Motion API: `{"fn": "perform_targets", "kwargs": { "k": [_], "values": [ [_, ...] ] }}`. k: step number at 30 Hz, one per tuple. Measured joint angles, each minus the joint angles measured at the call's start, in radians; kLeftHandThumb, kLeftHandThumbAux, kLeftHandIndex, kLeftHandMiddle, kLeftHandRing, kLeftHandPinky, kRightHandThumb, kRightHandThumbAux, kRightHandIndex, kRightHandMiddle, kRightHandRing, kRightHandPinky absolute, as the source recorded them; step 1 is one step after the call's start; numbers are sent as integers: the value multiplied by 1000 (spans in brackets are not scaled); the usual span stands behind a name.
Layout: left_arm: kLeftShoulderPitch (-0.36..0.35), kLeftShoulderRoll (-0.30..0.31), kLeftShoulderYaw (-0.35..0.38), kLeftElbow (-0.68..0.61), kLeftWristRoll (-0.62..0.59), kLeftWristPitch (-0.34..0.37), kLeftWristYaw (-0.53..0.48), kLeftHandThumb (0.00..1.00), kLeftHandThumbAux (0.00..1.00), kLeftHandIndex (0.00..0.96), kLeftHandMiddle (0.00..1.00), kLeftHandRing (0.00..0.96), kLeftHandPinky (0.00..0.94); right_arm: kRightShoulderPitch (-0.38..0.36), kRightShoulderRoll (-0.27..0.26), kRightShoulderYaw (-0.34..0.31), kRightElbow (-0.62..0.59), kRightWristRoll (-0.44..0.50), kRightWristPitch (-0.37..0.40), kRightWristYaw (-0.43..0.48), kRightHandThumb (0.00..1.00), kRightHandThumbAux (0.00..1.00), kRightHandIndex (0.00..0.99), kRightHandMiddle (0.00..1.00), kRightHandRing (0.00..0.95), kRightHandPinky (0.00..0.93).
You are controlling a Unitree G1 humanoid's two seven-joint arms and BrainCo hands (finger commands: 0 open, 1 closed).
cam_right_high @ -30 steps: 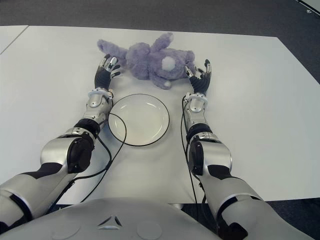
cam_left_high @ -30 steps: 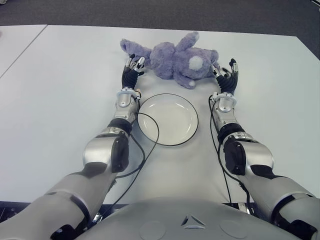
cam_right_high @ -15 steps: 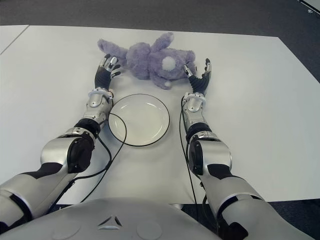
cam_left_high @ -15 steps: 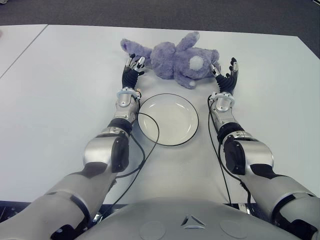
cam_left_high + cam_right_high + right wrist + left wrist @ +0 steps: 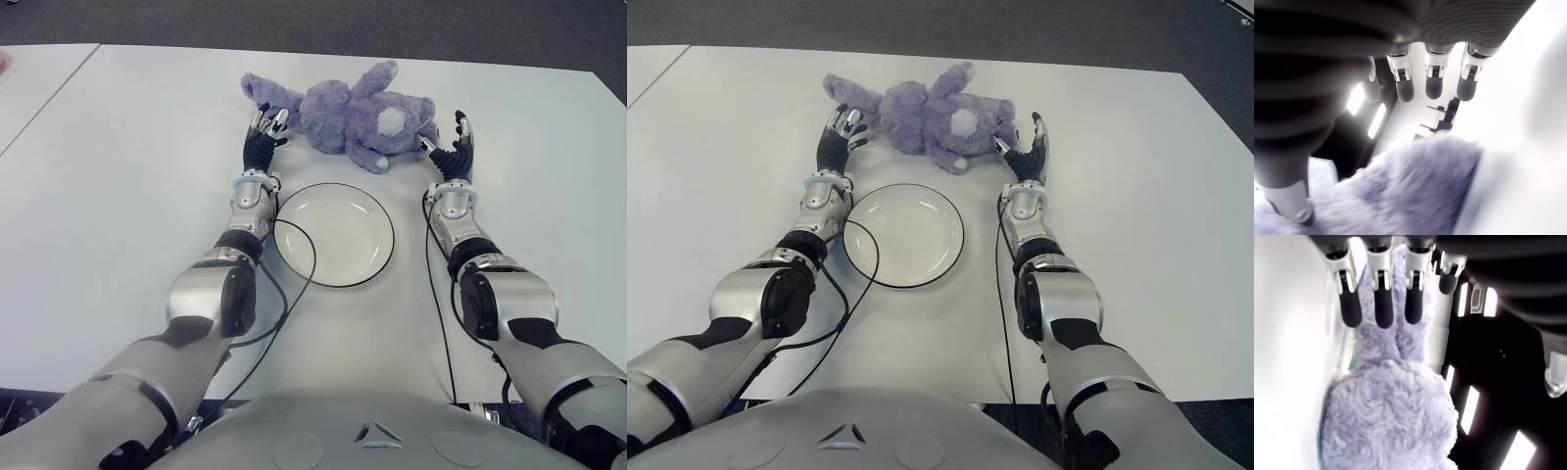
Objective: Put the doll into the plate.
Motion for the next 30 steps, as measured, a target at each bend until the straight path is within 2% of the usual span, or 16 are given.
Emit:
{"fn": "perform_targets", "kwargs": {
  "k": [8,18,30],
  "values": [
    [0,6,-3,0,4,0,0,0,462,82,210,234,268,0,-37,15,9,-4,2,29,166,668,0,6,25,100],
    [0,10,-7,0,8,0,2,0,465,83,217,243,269,-11,-77,54,9,-38,-12,53,160,656,8,0,3,54],
    [0,9,-9,0,8,0,7,0,457,84,209,231,254,-49,-183,128,9,-104,-59,76,151,607,9,0,0,46]
  ]
}}
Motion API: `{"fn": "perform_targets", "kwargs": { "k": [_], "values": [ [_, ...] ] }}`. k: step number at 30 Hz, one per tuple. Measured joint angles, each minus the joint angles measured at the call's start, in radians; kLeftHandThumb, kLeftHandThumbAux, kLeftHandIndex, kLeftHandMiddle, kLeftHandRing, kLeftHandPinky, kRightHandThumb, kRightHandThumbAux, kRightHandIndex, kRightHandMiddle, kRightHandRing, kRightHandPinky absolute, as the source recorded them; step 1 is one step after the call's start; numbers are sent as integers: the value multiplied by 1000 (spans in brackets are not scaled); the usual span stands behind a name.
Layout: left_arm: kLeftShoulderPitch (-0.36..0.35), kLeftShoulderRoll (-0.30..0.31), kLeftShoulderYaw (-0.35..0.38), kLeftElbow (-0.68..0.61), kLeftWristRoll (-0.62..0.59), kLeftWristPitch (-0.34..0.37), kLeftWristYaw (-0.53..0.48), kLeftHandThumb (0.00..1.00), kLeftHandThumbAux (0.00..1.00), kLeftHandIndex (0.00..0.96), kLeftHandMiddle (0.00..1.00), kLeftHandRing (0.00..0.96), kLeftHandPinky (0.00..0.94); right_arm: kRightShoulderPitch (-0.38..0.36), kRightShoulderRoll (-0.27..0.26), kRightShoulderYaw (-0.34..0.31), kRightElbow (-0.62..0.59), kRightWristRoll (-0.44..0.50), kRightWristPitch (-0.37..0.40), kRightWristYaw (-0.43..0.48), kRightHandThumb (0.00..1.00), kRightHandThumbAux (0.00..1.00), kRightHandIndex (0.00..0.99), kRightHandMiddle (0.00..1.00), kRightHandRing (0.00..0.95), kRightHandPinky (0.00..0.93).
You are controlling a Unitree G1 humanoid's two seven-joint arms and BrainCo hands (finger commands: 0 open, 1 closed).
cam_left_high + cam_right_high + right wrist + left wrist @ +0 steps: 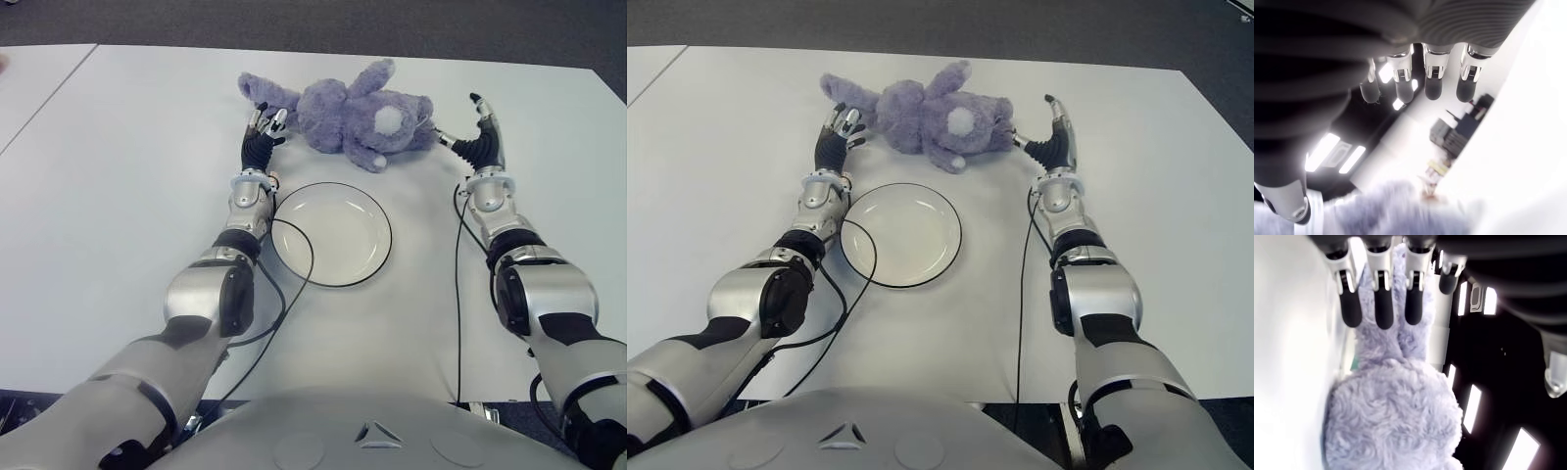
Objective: Put the doll into the plate.
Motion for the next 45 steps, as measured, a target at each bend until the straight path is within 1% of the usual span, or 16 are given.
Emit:
{"fn": "perform_targets", "kwargs": {
  "k": [6,12,19,28,36,45],
  "values": [
    [0,0,0,0,0,0,0,0,456,77,210,233,262,-12,-28,22,0,-10,-8,11,142,579,7,0,0,39],
    [0,0,0,0,0,0,0,0,461,77,214,236,264,-25,-48,45,0,-23,-36,32,113,558,1,0,0,24],
    [0,0,-1,0,1,0,0,0,465,80,212,232,255,-66,-92,81,-1,-54,-76,49,82,546,0,0,0,7],
    [0,0,-2,0,11,0,0,0,455,83,217,239,272,-114,-150,125,-2,-102,-94,36,35,550,0,3,0,0],
    [0,0,-2,0,17,0,0,0,454,83,222,245,275,-135,-163,161,-2,-139,-94,5,13,575,0,0,0,0],
    [0,0,-2,0,19,0,0,0,453,76,217,240,267,-152,-166,191,-2,-157,-96,1,19,598,0,0,0,2]
  ]
}}
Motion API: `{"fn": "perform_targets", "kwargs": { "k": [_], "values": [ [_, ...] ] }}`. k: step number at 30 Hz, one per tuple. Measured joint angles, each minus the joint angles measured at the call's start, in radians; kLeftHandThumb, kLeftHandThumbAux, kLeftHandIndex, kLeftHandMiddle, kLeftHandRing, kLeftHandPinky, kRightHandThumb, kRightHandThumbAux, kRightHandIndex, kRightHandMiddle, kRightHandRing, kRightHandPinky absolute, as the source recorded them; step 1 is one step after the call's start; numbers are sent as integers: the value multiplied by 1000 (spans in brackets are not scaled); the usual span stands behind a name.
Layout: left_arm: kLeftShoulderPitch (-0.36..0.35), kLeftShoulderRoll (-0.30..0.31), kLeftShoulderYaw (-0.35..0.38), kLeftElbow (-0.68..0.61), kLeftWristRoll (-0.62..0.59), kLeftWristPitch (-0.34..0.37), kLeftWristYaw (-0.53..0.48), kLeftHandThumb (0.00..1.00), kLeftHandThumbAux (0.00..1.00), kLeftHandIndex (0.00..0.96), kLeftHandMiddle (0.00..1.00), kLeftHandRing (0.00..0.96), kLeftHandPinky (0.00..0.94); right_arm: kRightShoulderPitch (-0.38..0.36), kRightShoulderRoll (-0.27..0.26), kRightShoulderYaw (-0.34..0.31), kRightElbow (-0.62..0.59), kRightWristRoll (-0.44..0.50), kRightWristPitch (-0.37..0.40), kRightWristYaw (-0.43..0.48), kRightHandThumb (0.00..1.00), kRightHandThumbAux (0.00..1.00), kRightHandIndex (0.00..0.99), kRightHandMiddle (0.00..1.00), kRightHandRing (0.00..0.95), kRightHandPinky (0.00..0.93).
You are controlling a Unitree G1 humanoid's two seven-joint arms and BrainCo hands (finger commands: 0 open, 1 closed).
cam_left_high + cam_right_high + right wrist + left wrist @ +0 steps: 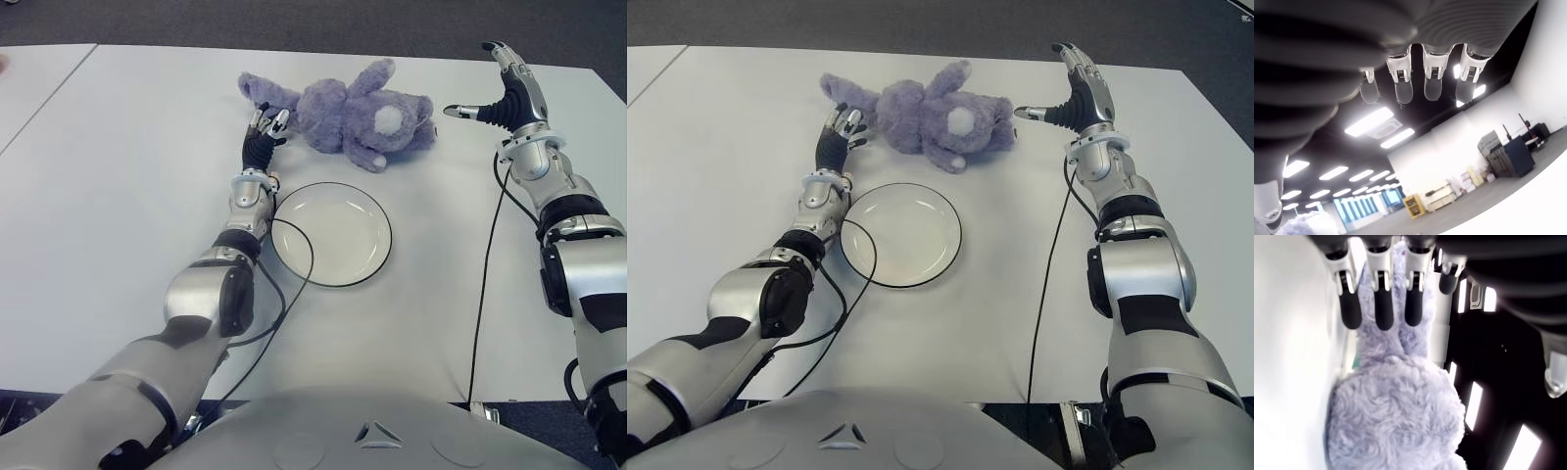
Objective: Put the doll into the plate.
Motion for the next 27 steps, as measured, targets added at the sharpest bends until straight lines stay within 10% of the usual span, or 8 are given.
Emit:
{"fn": "perform_targets", "kwargs": {
  "k": [27],
  "values": [
    [0,0,-3,0,19,0,8,0,441,60,211,227,246,-49,34,113,-4,-72,-20,-43,196,655,0,0,5,98]
  ]
}}
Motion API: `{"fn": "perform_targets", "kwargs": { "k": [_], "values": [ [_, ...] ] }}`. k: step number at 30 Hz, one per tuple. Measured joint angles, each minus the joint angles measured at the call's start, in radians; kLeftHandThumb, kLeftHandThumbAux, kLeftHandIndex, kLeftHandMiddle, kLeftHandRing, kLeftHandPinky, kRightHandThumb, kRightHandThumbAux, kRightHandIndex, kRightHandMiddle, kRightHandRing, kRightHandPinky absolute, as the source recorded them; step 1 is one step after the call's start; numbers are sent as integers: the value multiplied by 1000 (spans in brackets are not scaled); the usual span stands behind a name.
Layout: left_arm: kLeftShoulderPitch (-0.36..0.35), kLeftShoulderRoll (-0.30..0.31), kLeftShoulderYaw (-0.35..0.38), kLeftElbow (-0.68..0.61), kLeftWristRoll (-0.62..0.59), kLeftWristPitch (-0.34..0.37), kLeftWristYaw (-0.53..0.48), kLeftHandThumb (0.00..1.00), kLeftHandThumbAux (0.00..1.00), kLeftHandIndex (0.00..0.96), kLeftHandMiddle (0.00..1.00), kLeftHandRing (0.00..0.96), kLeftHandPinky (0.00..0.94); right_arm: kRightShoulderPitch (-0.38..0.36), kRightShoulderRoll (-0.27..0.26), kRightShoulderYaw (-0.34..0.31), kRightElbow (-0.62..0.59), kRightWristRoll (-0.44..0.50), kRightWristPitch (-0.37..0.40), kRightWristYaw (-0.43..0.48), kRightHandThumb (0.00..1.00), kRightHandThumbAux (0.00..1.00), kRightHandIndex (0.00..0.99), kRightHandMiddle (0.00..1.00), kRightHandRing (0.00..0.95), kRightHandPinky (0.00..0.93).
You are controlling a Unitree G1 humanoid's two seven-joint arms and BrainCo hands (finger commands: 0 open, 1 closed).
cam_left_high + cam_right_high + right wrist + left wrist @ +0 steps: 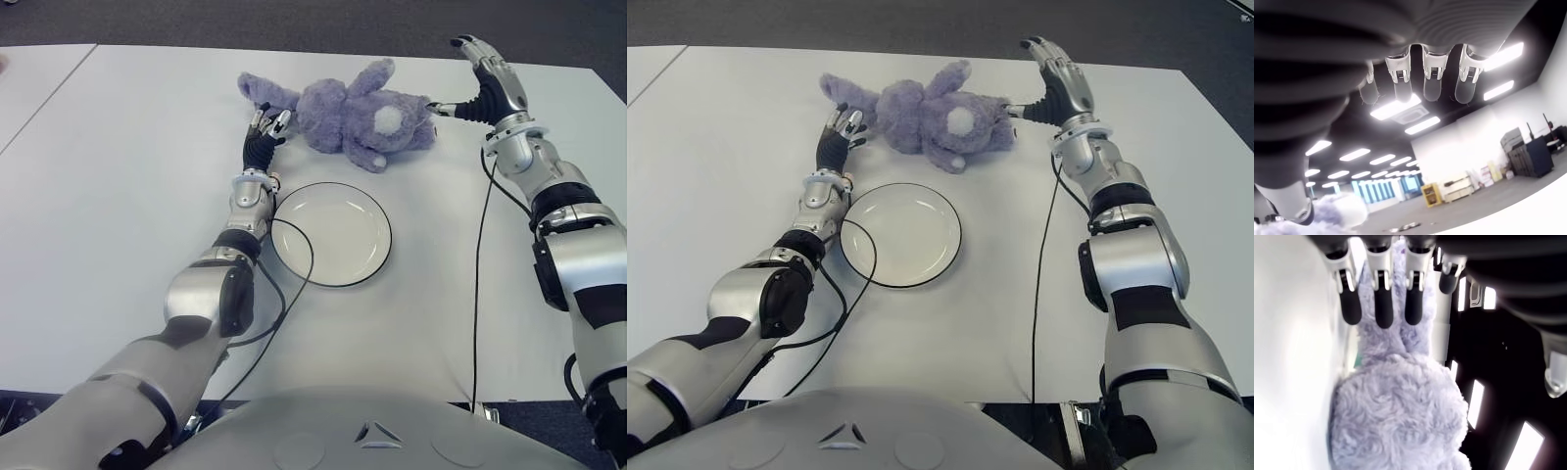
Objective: Put the doll into the plate.
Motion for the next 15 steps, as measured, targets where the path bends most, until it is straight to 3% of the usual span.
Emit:
{"fn": "perform_targets", "kwargs": {
  "k": [15],
  "values": [
    [0,0,-25,0,0,0,8,0,426,54,204,221,236,0,40,49,0,-41,0,-27,351,680,0,0,22,148]
  ]
}}
